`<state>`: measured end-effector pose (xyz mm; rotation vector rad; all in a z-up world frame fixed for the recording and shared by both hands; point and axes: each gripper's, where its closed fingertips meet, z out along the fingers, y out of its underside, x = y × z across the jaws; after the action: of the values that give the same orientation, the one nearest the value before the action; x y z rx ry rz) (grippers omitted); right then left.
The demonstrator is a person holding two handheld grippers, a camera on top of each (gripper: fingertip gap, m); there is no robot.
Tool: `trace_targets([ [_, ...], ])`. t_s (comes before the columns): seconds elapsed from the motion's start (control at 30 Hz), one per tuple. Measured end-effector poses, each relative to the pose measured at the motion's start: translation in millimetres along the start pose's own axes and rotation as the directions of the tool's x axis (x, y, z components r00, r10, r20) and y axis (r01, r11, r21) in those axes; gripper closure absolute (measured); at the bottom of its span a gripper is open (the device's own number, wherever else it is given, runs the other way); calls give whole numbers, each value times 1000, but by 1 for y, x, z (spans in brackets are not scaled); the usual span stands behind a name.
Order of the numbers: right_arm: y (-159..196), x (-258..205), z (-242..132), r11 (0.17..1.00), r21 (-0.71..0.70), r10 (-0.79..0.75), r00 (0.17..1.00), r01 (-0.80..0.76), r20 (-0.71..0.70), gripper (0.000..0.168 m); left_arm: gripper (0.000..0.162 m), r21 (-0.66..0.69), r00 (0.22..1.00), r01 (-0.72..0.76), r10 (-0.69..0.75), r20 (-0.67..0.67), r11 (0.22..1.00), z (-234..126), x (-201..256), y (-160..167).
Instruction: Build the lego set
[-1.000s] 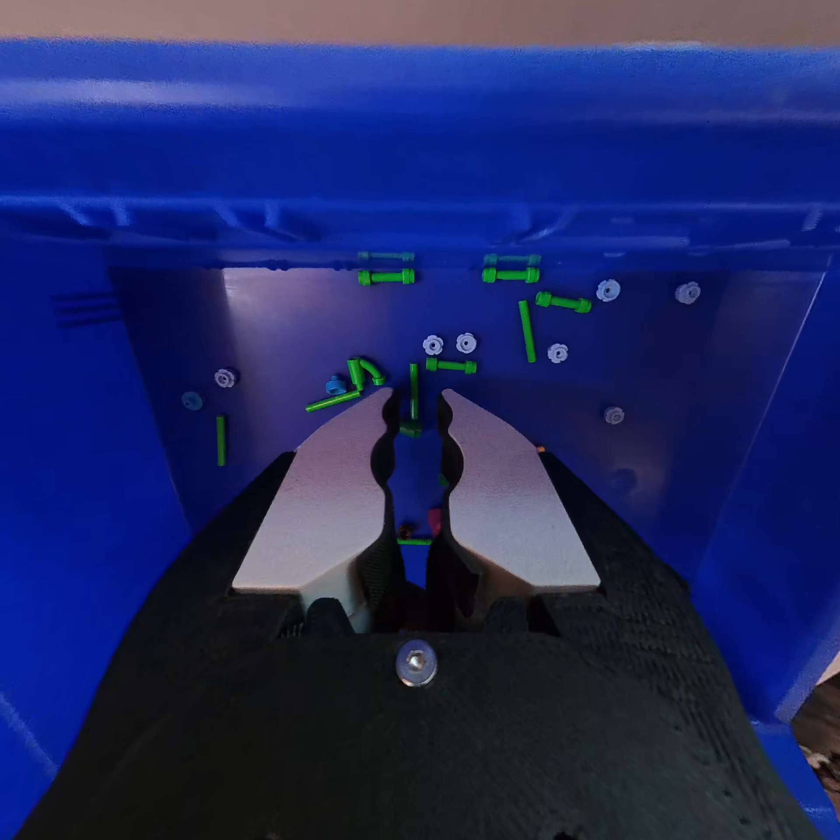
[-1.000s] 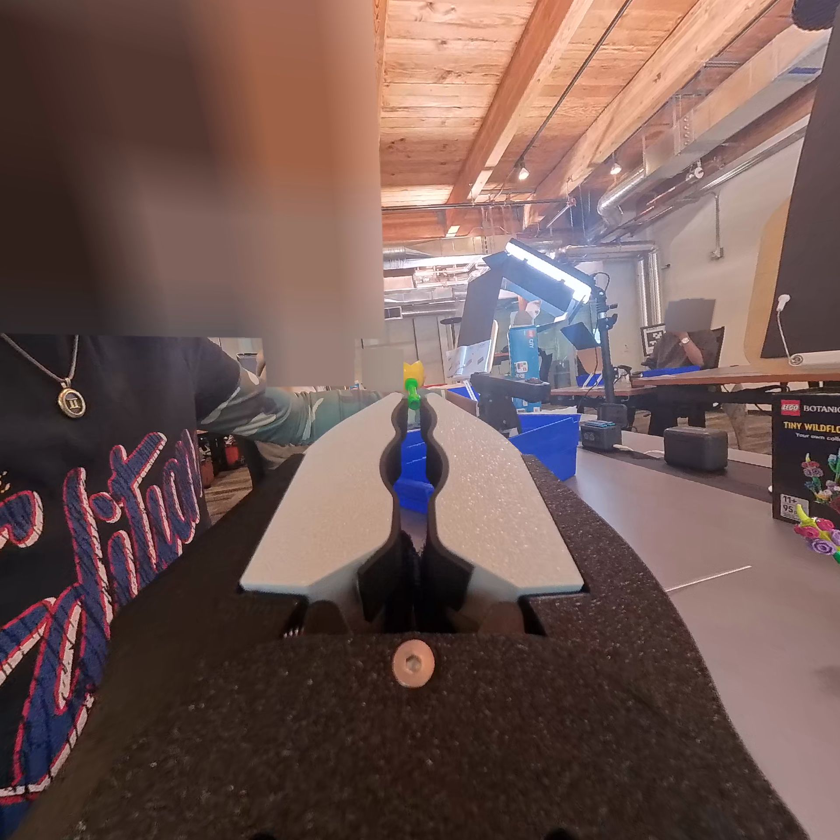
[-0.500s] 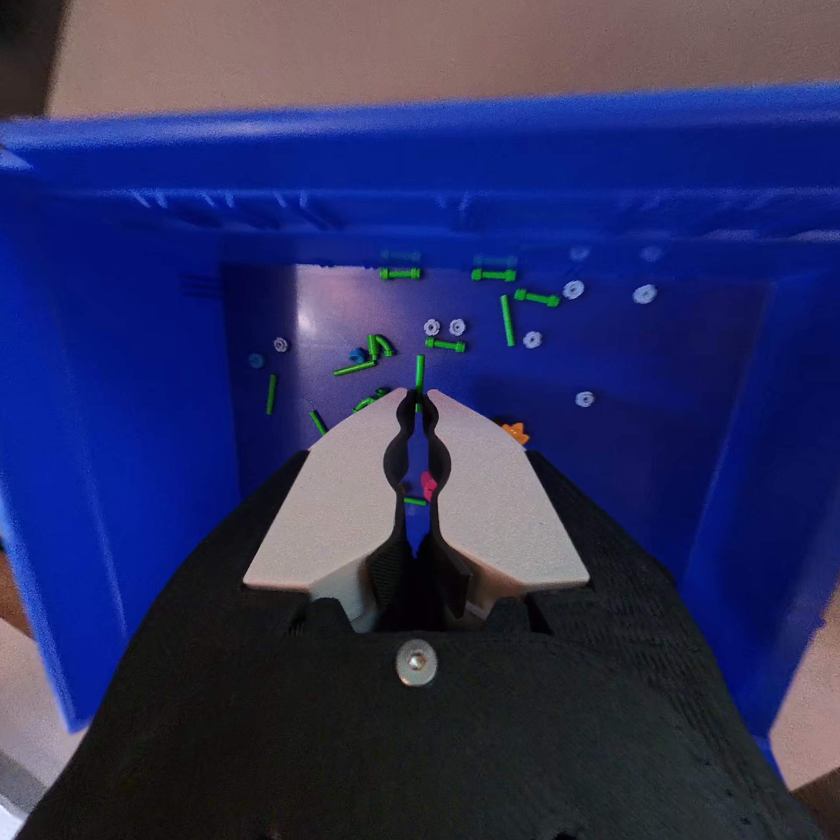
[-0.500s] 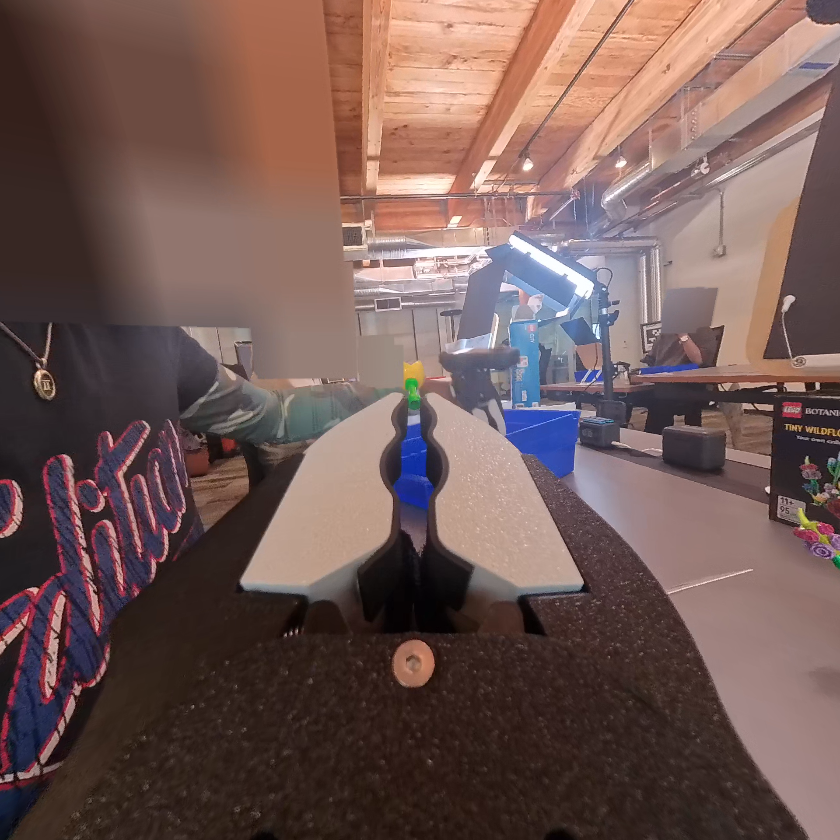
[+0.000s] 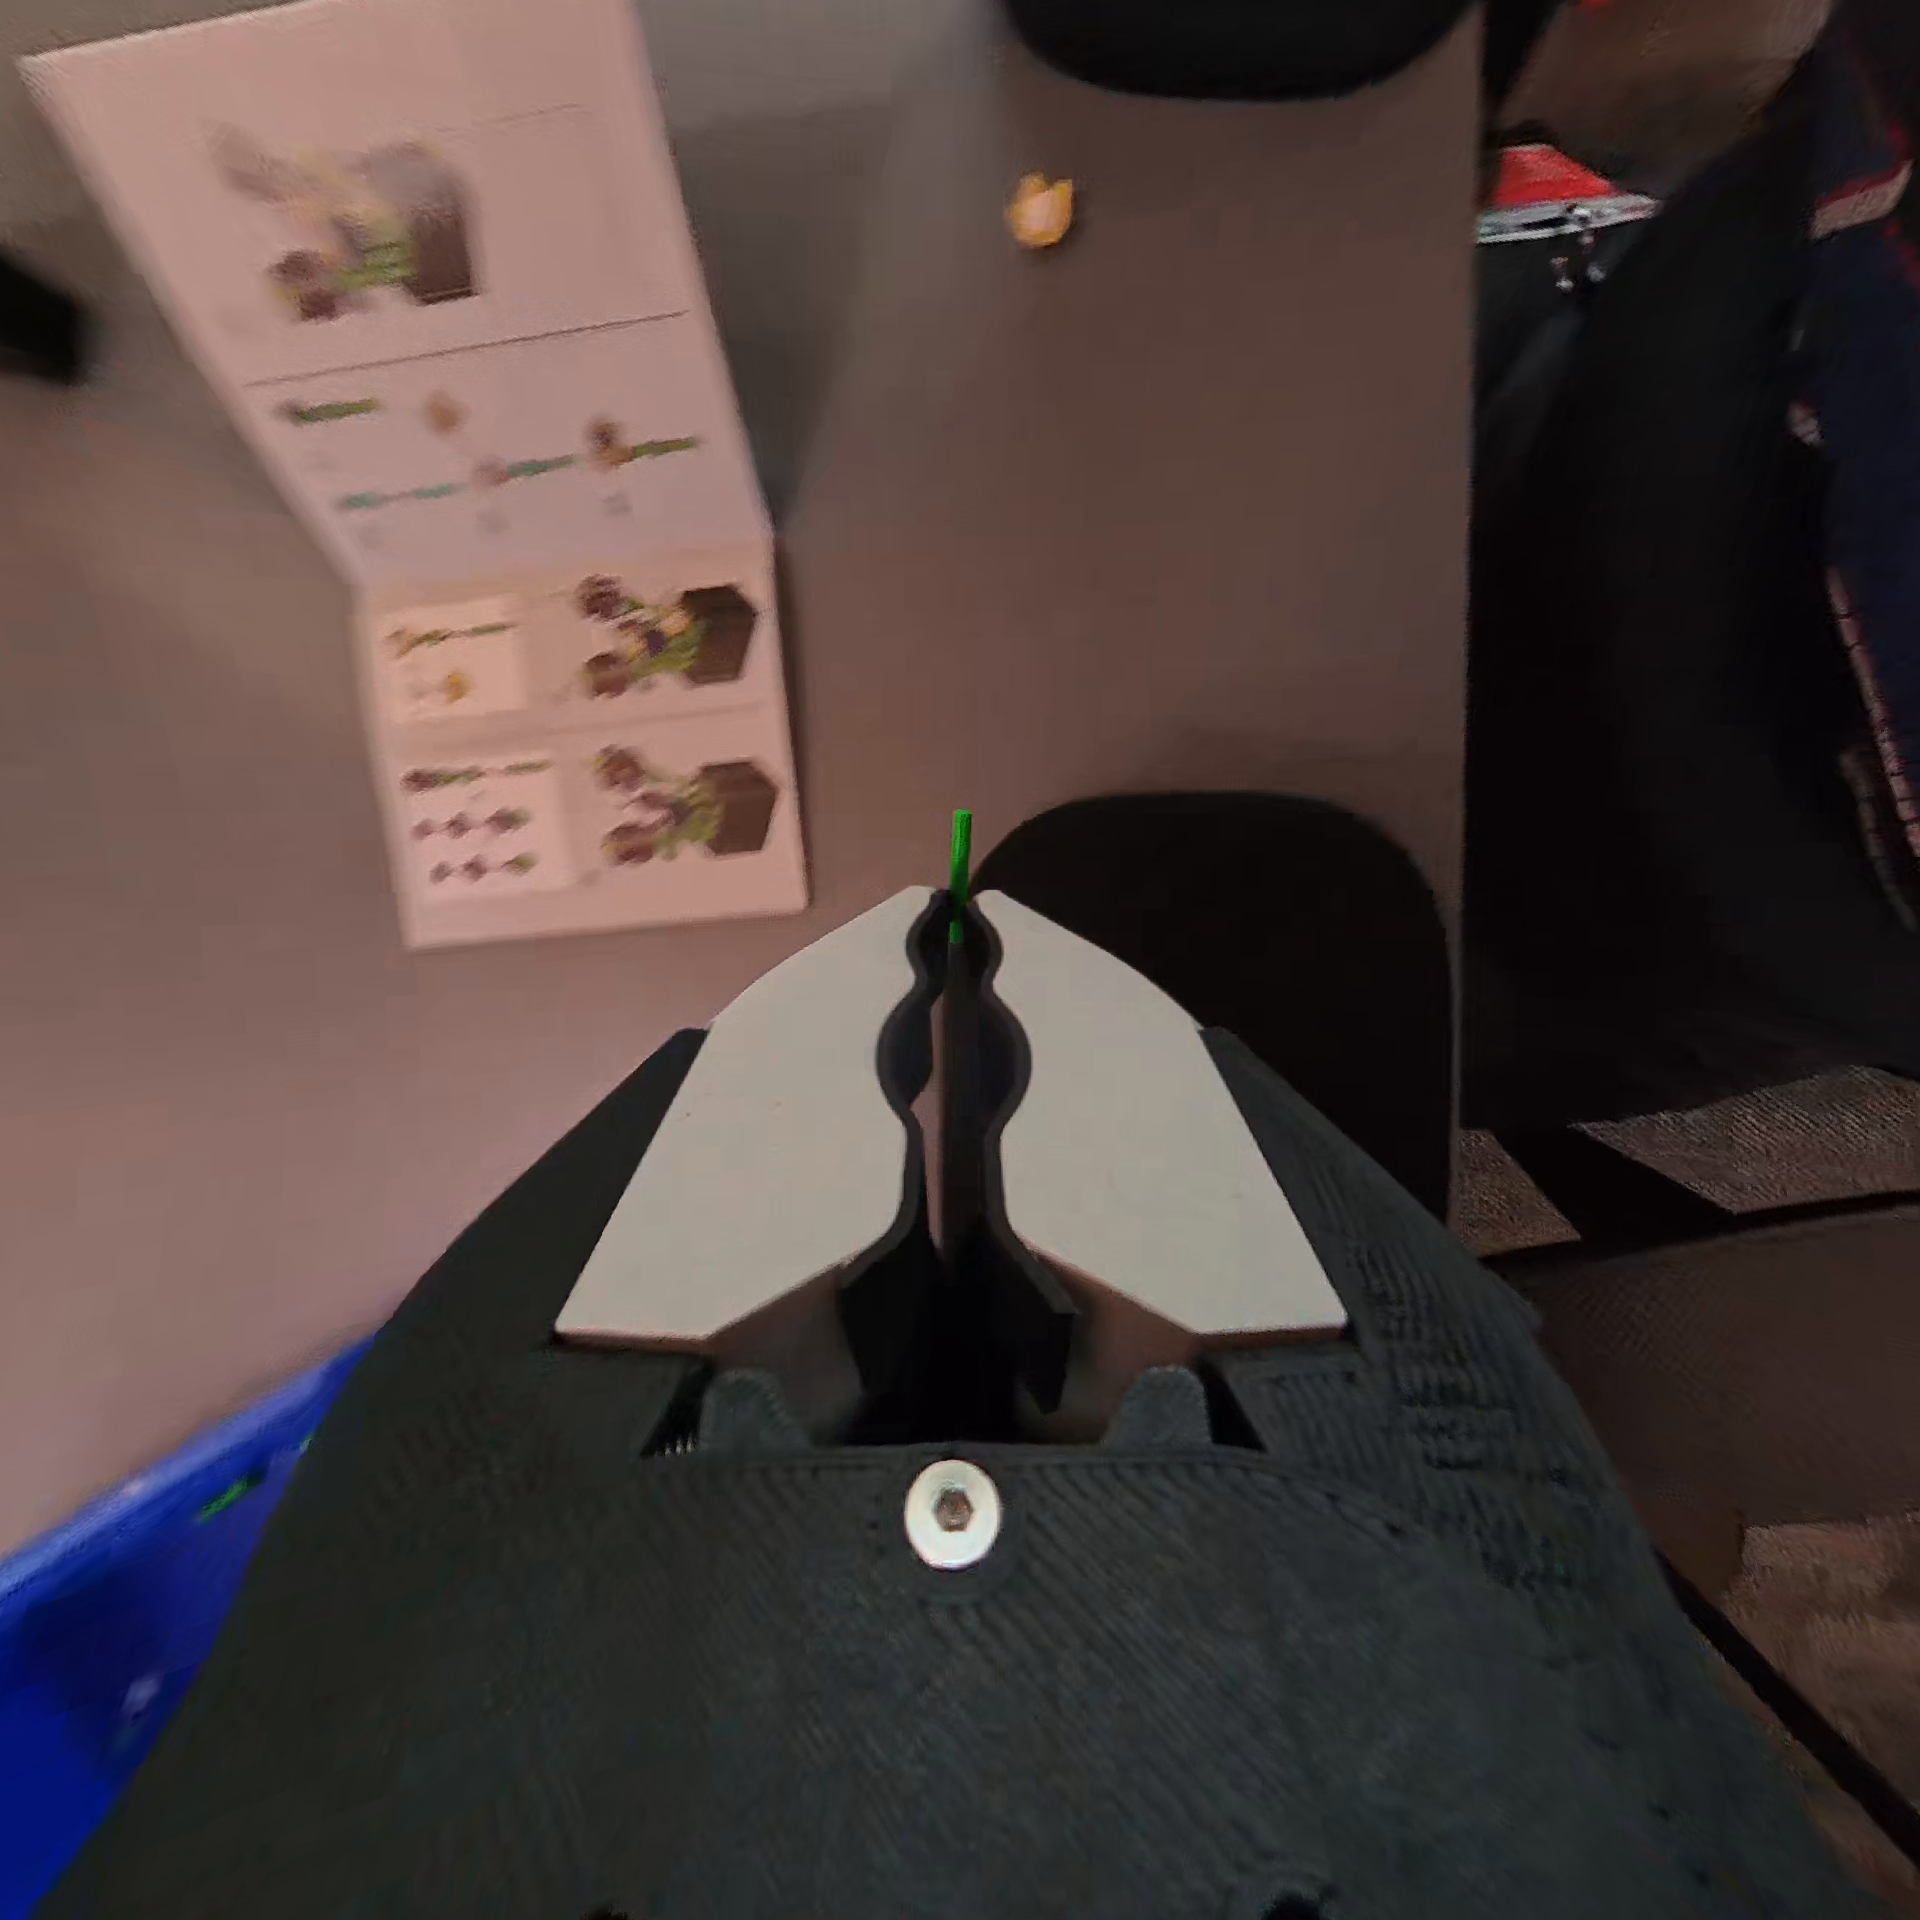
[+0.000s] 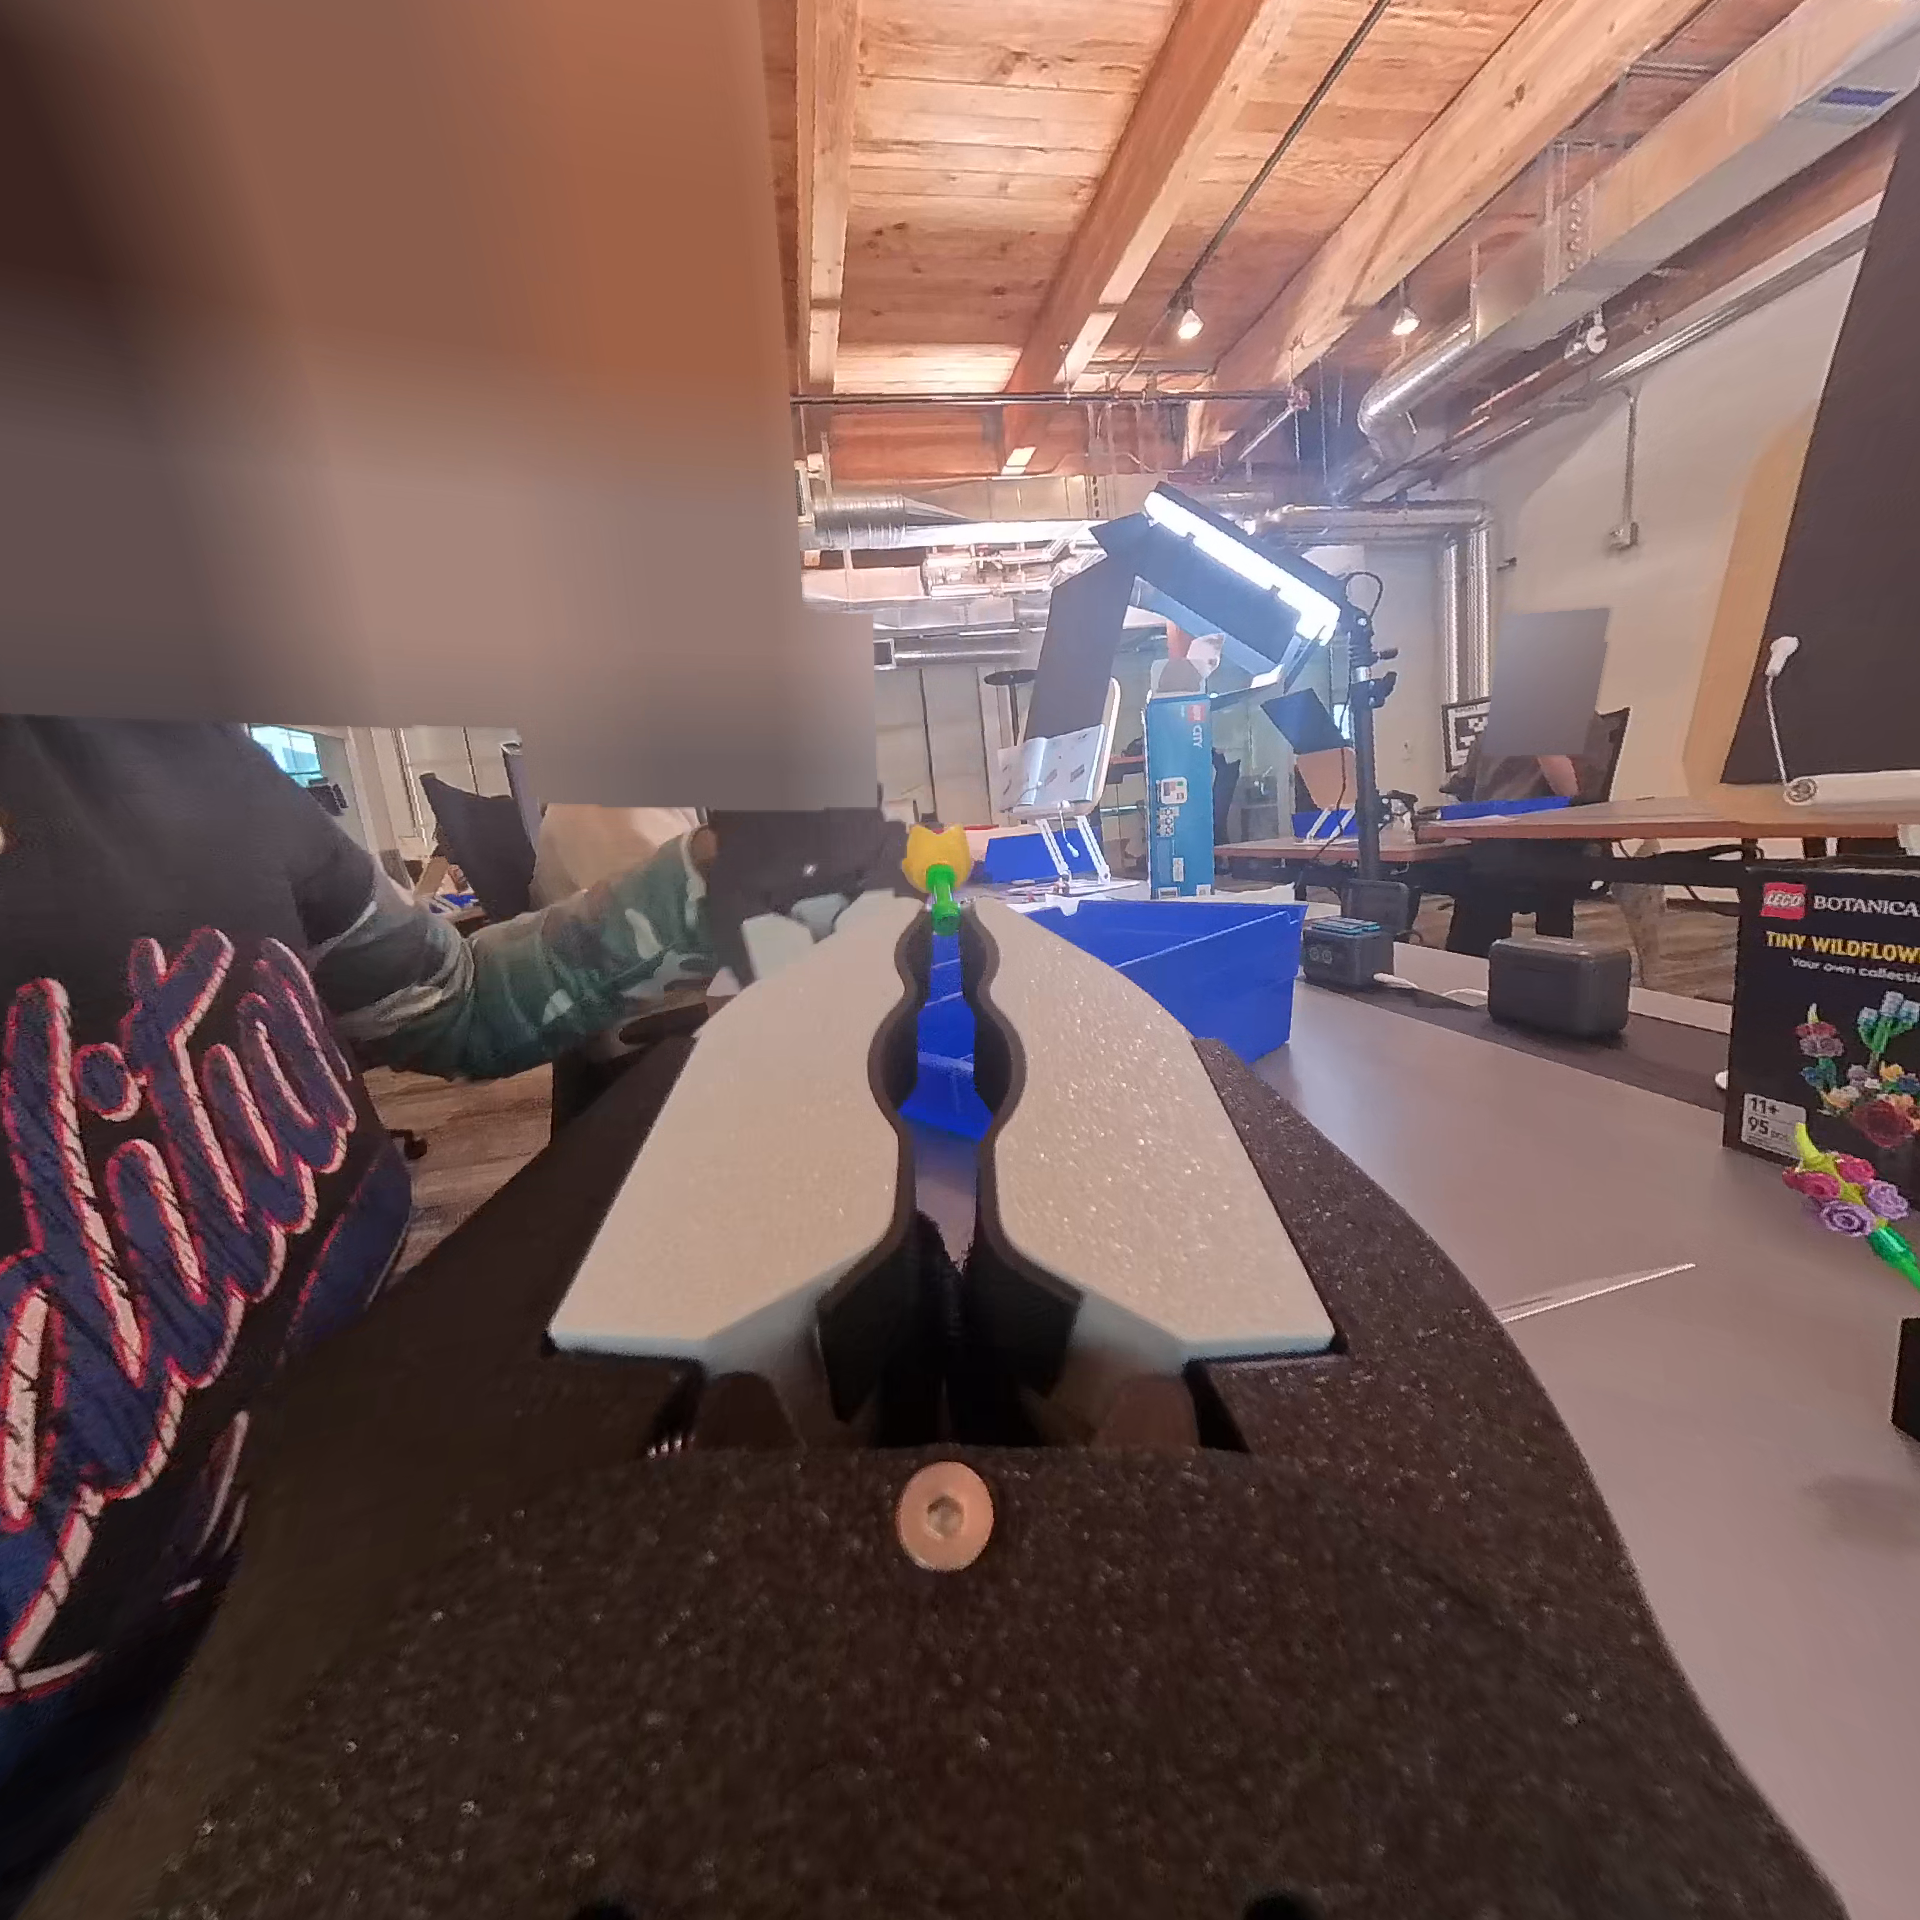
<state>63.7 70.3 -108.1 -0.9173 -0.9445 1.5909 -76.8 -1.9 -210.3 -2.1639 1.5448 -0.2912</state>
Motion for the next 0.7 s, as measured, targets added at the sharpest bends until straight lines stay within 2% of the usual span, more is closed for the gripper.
trace_targets([
  [0.2, 2, 2, 0, 1000, -9, -26, 999, 26, -21, 163, 158, -84, 987, -122, 112, -111, 989, 56, 34, -9],
  [0.33, 2, 1, 0, 1000, -7, -30, 999, 30, -24, 163, 158, -97, 980, -139, 122, -159, 986, 70, 38, -11],
  [0.53, 0, 0, -1, 1000, -6, -27, 999, 27, -18, 163, 158, -79, 966, -192, 174, -189, 978, 89, 42, -31],
  [0.7, -13, 5, -9, 998, 69, -6, 999, 9, -39, 163, 158, -86, 965, -207, 189, -182, 975, 105, 41, -41],
])
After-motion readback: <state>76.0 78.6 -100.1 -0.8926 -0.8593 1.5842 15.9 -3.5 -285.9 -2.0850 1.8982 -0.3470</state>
